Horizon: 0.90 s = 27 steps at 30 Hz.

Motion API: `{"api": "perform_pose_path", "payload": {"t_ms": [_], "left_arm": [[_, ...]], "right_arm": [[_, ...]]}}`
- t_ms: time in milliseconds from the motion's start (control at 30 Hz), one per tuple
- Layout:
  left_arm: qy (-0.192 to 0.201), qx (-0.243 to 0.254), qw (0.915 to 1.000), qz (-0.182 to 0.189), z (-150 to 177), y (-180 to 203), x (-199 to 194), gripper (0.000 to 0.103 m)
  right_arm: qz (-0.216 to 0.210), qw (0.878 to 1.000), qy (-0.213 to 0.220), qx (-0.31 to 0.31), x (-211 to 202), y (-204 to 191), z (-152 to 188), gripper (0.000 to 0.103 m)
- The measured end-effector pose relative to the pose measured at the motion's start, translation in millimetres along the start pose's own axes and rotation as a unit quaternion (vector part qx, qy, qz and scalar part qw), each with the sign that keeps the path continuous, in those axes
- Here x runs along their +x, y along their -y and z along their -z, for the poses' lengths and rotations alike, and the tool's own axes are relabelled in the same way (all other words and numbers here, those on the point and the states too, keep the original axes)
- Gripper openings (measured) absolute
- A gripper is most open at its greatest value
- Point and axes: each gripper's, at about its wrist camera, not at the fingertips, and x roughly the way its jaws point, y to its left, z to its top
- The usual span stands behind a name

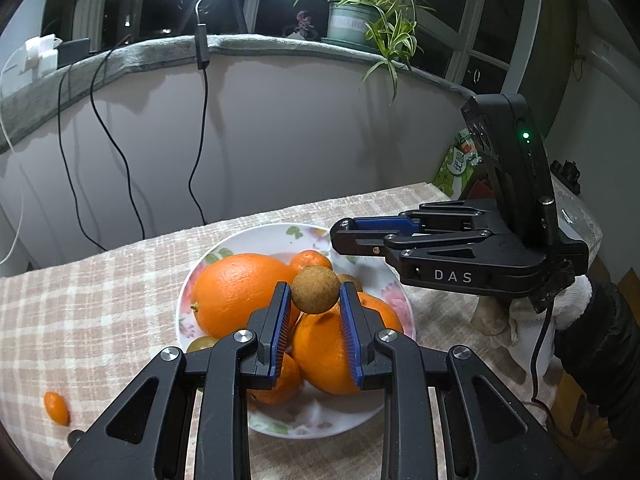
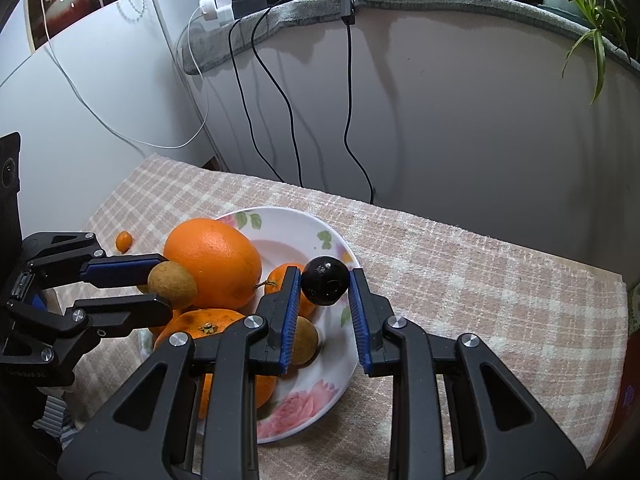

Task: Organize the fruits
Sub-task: 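Open both tools to drop the plum and brown fruit onto the plate, then move both open tools back to the small tangerine and dark plum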

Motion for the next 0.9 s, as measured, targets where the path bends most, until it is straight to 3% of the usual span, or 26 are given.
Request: {"api": "perform_pose_path", "payload": {"t_ms": [133, 267, 400, 533, 900], "left_arm": [[0.004, 0.002, 1.0, 0.0, 0.3, 1.0, -2.0, 0.044], [0.006, 0.005, 1.0, -0.005, 2.0, 2.1, -3.7, 0.061], [0.007, 0.009, 0.9999, -0.012, 2.4, 3.7, -4.7, 0.074], [0.005, 0.009, 0.9996, -0.026, 2.5, 3.5, -5.3, 0.08], [0.011, 0.013, 0.9991, -0.039, 5.7, 6.0, -14.0, 0.08]], "right_arm": [[0.0, 1.0, 0.0, 0.0, 0.6, -0.2, -0.3, 0.027], [0.006, 1.0, 0.007, -0.002, -2.4, -1.3, -0.2, 0.059], [0.013, 1.0, 0.014, 0.004, -6.2, -1.0, -1.1, 0.072], [0.015, 1.0, 0.014, 0.01, -8.2, -1.1, -1.2, 0.079], [0.019, 0.999, 0.025, 0.015, -16.0, -5.0, -0.4, 0.079]]}}
